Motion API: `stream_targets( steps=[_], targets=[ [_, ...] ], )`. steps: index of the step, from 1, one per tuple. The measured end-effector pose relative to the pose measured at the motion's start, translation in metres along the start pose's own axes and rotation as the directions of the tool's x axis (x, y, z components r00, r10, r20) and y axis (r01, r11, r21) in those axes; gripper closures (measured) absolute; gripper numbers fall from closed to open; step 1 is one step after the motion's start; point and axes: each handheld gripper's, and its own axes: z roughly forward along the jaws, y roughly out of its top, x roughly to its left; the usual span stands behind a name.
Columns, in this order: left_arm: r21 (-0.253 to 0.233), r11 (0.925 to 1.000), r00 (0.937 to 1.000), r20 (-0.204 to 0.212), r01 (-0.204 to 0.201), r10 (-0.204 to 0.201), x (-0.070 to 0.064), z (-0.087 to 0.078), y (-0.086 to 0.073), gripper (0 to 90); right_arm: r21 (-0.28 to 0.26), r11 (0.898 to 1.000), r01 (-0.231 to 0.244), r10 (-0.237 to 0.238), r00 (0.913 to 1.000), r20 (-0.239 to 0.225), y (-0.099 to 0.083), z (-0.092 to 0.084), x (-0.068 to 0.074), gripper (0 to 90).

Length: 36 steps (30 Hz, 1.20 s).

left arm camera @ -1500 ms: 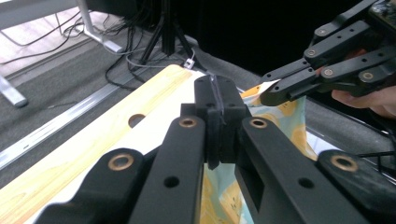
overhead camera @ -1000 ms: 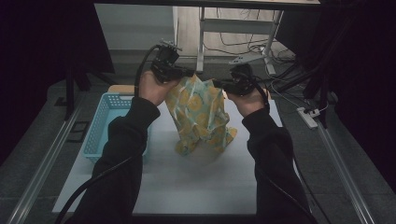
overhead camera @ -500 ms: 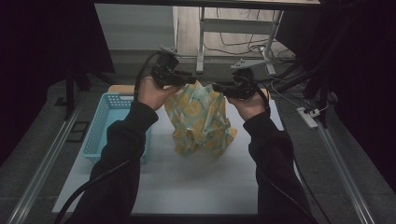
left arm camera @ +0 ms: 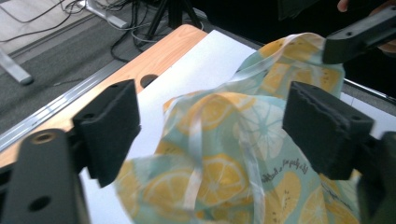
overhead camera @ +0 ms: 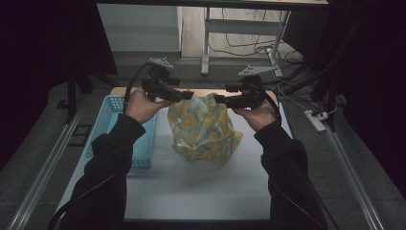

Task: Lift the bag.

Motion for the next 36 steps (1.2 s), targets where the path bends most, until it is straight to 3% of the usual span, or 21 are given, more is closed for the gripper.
stream_targets(
  steps=[7,10,17,26,36],
  targets=[
    [0.005,1.0,0.9995,0.033,0.001,-0.001,-0.006,-0.009,-0.023,9.4,-0.003,1.0,-0.002,0.002,0.9999,-0.013,-0.007,-0.008,0.008,25.1],
    [0.011,0.9999,0.9997,0.024,-0.001,0.0,-0.01,-0.012,-0.036,5.8,-0.005,1.0,0.003,-0.003,0.9999,-0.016,-0.011,-0.011,0.01,23.1],
    [-0.002,0.9991,0.9986,0.031,0.042,-0.042,-0.012,-0.023,-0.074,0.9,0.016,1.0,0.021,-0.021,0.9997,0.01,-0.029,-0.013,0.019,15.8],
    [-0.009,0.9966,0.9966,0.007,0.082,-0.082,-0.02,-0.038,-0.124,0.0,0.005,1.0,0.006,-0.006,1.0,0.005,-0.066,-0.019,0.031,11.7],
    [-0.013,0.9933,0.9933,0.004,0.115,-0.115,-0.034,-0.054,-0.17,0.0,0.042,0.999,-0.026,0.024,0.9985,0.05,-0.119,-0.021,0.04,2.7]
  ],
)
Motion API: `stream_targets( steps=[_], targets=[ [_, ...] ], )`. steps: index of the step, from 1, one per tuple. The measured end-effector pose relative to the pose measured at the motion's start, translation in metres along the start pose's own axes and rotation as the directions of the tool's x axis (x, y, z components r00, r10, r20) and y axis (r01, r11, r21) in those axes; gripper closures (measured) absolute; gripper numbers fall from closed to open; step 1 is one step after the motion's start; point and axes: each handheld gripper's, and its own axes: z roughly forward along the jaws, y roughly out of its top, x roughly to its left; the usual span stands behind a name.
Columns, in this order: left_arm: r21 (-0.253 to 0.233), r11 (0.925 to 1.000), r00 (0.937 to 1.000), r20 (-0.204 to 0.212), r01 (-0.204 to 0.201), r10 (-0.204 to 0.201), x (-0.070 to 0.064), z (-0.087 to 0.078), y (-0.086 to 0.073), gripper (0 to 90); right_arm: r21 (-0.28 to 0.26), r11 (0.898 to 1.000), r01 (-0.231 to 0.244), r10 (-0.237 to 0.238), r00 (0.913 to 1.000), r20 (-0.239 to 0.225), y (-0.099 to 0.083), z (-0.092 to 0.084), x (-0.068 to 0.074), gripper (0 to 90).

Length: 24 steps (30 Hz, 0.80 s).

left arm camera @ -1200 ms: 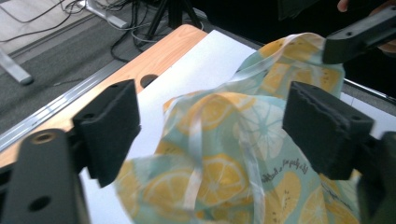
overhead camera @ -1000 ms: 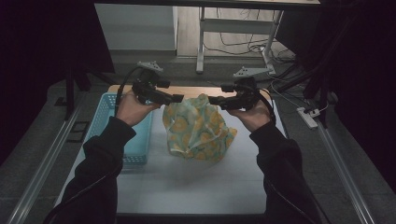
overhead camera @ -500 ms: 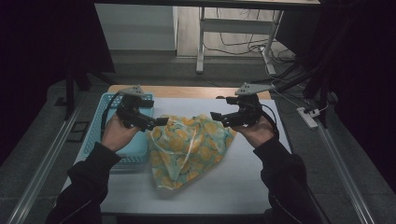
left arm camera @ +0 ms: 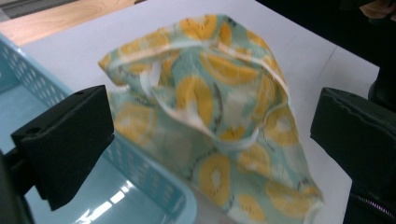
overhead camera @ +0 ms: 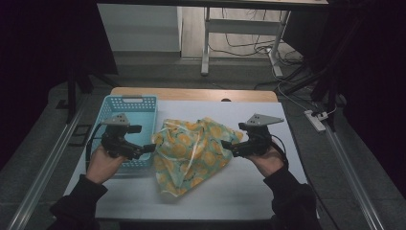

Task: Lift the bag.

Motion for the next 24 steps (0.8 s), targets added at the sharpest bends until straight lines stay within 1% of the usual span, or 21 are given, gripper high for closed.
stream_targets(
  steps=[1,3,5,10,13,15,19,22,24],
  targets=[
    [0.001,1.0,1.0,-0.006,-0.001,0.001,-0.002,-0.002,-0.005,0.0,0.005,1.0,-0.001,0.001,1.0,0.004,-0.005,-0.001,0.001,2.3],
    [0.001,0.9999,0.9999,-0.01,0.01,-0.01,-0.004,-0.004,-0.013,0.0,0.01,1.0,-0.006,0.006,0.9999,0.009,-0.014,-0.003,0.001,1.3],
    [-0.002,0.9997,0.9997,-0.011,0.023,-0.023,-0.008,-0.008,-0.024,0.0,0.013,1.0,-0.023,0.023,0.9997,0.011,-0.024,-0.006,0.001,0.5],
    [0.004,0.9994,0.9988,-0.034,0.036,-0.035,-0.017,-0.016,-0.046,0.0,0.016,0.998,-0.062,0.062,0.9975,0.034,-0.048,-0.016,-0.001,0.0],
    [0.012,0.9989,0.9975,-0.055,0.046,-0.045,-0.023,-0.02,-0.063,0.0,0.014,0.996,-0.09,0.089,0.9942,0.06,-0.063,-0.024,-0.002,0.0],
    [0.008,0.9988,0.9967,-0.064,0.049,-0.049,-0.026,-0.023,-0.072,0.0,0.012,0.994,-0.108,0.107,0.9914,0.076,-0.071,-0.03,-0.002,0.0],
    [0.0,0.9973,0.9918,-0.105,0.073,-0.073,-0.03,-0.029,-0.094,0.0,0.019,0.992,-0.126,0.124,0.9871,0.102,-0.089,-0.04,0.001,0.0],
    [0.009,0.9954,0.9865,-0.135,0.095,-0.093,-0.031,-0.032,-0.11,0.0,0.048,0.992,-0.12,0.114,0.9859,0.123,-0.1,-0.045,0.005,0.0],
    [0.015,0.994,0.9839,-0.145,0.108,-0.105,-0.032,-0.033,-0.118,0.0,0.06,0.991,-0.123,0.114,0.9849,0.13,-0.108,-0.048,0.008,0.0]
  ],
)
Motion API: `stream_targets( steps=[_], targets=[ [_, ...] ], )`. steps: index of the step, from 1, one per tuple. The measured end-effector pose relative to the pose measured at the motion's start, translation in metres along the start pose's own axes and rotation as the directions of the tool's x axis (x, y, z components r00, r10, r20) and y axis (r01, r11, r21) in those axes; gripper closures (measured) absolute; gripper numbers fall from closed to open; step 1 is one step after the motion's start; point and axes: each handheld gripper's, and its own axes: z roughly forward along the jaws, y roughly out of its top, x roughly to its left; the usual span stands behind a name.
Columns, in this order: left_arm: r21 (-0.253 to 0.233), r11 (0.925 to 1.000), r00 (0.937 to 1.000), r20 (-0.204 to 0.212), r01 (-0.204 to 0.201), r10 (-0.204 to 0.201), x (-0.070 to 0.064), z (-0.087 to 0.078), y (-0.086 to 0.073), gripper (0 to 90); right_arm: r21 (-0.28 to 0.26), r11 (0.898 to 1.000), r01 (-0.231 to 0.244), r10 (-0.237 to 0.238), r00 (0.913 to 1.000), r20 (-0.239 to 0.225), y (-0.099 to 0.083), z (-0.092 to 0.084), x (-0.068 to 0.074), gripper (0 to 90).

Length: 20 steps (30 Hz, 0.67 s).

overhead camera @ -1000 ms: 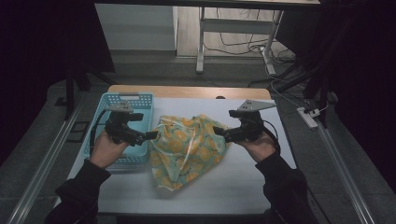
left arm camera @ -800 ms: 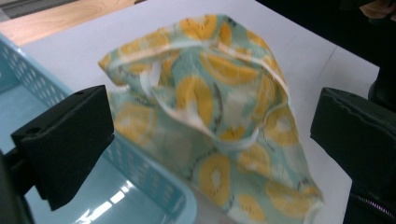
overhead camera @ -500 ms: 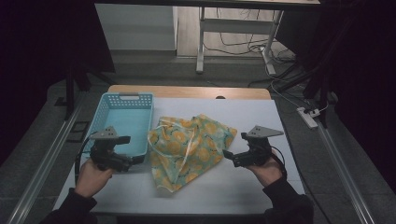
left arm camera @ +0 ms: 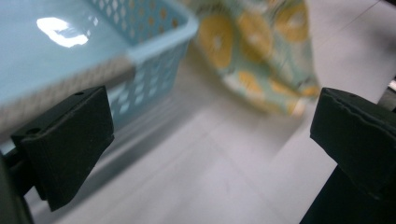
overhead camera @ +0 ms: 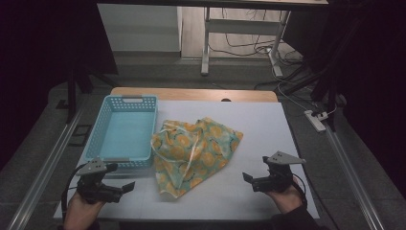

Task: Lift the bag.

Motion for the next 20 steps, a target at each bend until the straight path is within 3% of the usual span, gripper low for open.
stream_targets(
  steps=[6,11,15,20],
  targets=[
    [0.013,0.9995,0.9982,-0.053,0.028,-0.027,0.0,-0.009,-0.021,0.0,0.04,0.999,0.013,-0.015,0.9988,0.046,-0.024,-0.009,0.007,0.0],
    [0.045,0.9979,0.9936,-0.105,0.046,-0.041,0.006,-0.011,-0.035,0.0,0.081,0.997,-0.013,0.008,0.9977,0.068,-0.043,-0.014,0.009,0.0],
    [0.081,0.9947,0.9899,-0.132,0.063,-0.052,0.01,-0.008,-0.042,0.0,0.077,0.997,-0.019,0.013,0.9967,0.081,-0.044,-0.017,0.01,0.0],
    [0.077,0.9932,0.9883,-0.132,0.087,-0.076,0.012,-0.008,-0.042,0.0,0.086,0.996,-0.035,0.028,0.9969,0.073,-0.044,-0.016,0.008,0.0]
  ],
)
